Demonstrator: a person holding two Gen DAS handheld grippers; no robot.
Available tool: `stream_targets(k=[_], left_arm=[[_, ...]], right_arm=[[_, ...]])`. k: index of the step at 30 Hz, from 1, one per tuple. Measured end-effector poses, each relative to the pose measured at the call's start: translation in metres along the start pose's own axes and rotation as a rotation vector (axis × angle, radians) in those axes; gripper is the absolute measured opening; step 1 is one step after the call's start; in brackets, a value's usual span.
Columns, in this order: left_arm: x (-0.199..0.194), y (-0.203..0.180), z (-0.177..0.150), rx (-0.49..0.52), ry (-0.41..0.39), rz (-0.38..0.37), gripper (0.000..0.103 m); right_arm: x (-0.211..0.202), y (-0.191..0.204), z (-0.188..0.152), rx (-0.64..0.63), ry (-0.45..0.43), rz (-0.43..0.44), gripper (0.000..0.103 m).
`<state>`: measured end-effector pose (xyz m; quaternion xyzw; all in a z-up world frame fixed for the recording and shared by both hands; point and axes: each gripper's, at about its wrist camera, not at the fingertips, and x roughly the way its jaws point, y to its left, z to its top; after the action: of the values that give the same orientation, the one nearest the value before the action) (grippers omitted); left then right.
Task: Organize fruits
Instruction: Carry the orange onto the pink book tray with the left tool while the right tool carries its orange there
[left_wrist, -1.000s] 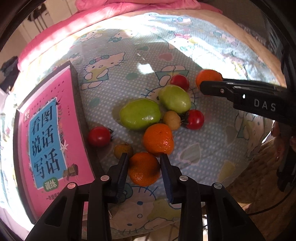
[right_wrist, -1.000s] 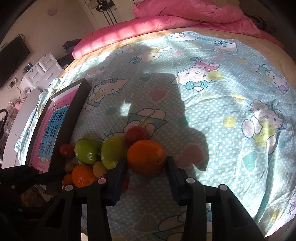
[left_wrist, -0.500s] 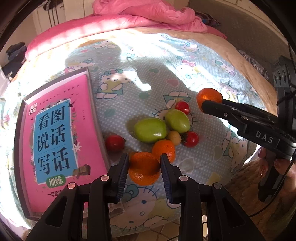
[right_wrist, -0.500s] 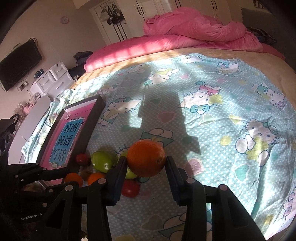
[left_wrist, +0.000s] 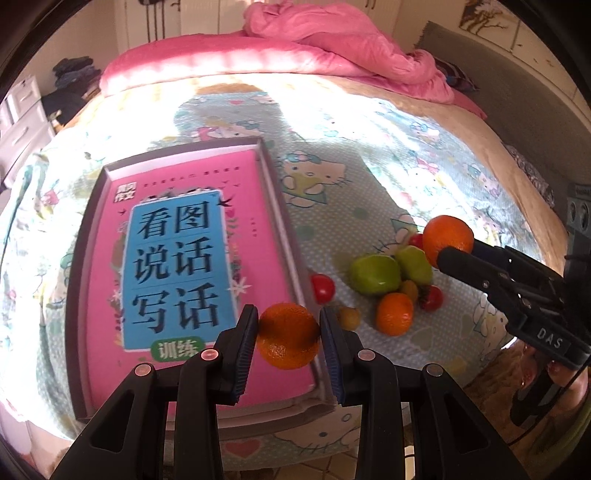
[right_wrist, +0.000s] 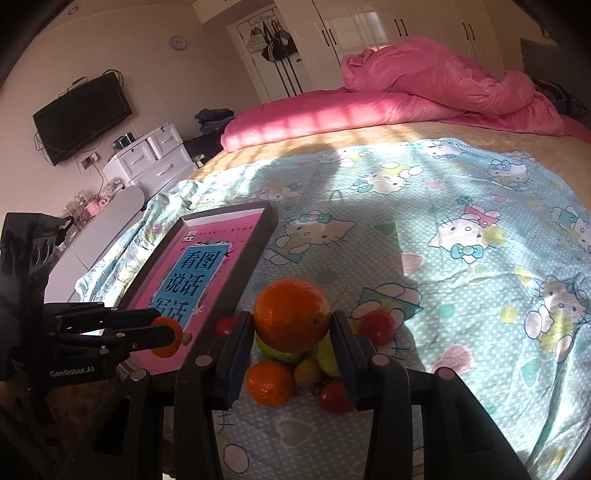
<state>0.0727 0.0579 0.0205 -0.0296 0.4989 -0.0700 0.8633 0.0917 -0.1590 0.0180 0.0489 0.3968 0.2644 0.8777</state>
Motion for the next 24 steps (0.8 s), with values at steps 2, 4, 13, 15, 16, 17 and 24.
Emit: stream_targets(k=[2, 4, 13, 15, 16, 17, 24], left_arm=[[0.0, 0.01, -0.002, -0.017, -0.002, 0.012, 0.036], [0.0, 0.018, -0.003, -0.032, -0.001, 0.021, 0.036], [0.007, 0.056, -0.017, -0.097, 0.014, 0.072, 0.036], [0.007, 0.062, -0.02, -0.104, 0.014, 0.09, 0.036], [0.008, 0.065, -0.022, -0.108, 0.014, 0.101, 0.036], [0.008, 0.068, -0.023, -0.113, 0.013, 0.108, 0.036], [0.01, 0.087, -0.033, -0.143, 0.014, 0.145, 0.036]], right_arm=[[0.004, 0.01, 0.0, -0.021, 0.001, 0.019, 0.043], [0.008, 0.019, 0.001, -0.048, 0.001, 0.037, 0.043], [0.025, 0.072, -0.004, -0.147, 0.011, 0.132, 0.043], [0.031, 0.085, -0.008, -0.179, 0.026, 0.15, 0.043], [0.036, 0.091, -0.01, -0.196, 0.04, 0.157, 0.043], [0.04, 0.096, -0.012, -0.212, 0.054, 0.162, 0.043], [0.061, 0.126, -0.031, -0.292, 0.124, 0.181, 0.043]])
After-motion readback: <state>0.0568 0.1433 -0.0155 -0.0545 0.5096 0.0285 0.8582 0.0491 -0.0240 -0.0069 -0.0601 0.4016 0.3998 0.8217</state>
